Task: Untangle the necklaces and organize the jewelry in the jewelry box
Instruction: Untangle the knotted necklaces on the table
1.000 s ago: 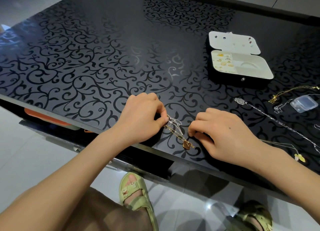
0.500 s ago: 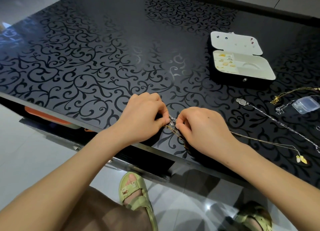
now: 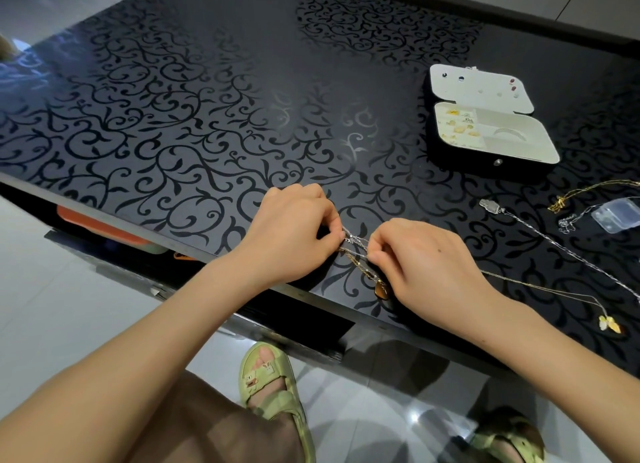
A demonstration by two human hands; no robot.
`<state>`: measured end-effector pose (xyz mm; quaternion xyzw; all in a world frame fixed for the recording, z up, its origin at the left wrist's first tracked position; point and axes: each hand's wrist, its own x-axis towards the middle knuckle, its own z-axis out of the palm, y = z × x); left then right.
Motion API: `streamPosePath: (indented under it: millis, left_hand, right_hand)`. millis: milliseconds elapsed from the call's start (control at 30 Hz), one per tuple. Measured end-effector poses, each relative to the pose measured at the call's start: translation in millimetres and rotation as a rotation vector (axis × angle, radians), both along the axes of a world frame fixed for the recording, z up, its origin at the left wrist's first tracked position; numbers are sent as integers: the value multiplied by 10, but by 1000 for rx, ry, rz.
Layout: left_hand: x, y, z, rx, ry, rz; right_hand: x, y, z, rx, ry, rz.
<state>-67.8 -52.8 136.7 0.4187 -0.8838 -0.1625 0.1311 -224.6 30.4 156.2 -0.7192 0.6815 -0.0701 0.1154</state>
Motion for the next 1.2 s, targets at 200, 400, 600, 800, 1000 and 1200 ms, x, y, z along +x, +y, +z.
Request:
streamPosePath:
  millis: [200,400,600,800,1000,1200]
  left_hand:
    - [5,-7,-51,14,28,42]
    - [40,-20,-69,31,72,42]
    - [82,-9,-45,44,151,21]
    - [147,38,-45,-72,187,-58]
    - [188,81,-88,-146,154,-139]
    - [192,61,-92,-150,152,-128]
  right_hand:
    - [-5,35,-30,-55,55,36]
    - [-37,222,-34,-104,0,117]
    - [-52,303,-112,-152,30,126]
    - [-39,292,-101,-178,31,134]
    - [-50,163,120,-245,-207,9]
    - [16,-45,294,-213,-428,-54]
